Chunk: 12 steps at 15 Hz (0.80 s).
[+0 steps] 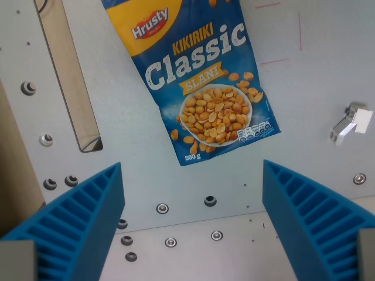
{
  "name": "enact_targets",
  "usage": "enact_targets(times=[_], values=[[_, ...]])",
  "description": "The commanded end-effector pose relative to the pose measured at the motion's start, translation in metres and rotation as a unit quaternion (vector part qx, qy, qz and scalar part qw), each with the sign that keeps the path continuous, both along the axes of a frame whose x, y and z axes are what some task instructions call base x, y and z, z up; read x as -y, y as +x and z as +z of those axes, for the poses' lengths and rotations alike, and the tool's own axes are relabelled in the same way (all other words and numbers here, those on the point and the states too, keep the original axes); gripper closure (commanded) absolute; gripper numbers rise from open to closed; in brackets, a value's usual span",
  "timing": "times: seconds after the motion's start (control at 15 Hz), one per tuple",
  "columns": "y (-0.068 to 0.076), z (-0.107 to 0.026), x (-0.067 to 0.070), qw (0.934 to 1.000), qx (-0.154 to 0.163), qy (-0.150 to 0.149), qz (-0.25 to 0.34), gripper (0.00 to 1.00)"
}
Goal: Move in base positive z
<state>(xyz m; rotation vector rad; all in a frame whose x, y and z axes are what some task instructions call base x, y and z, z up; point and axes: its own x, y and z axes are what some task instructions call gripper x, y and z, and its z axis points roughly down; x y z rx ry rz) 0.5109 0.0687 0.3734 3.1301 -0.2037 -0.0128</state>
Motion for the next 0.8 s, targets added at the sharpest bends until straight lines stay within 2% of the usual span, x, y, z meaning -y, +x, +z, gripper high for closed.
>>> enact_targets(times=[0.07,0.8], values=[[0.000,0.007,0.000,1.0000,0.002,0.000,0.000,0.00],[0.000,0.062,0.000,1.0000,0.002,0.000,0.000,0.00]])
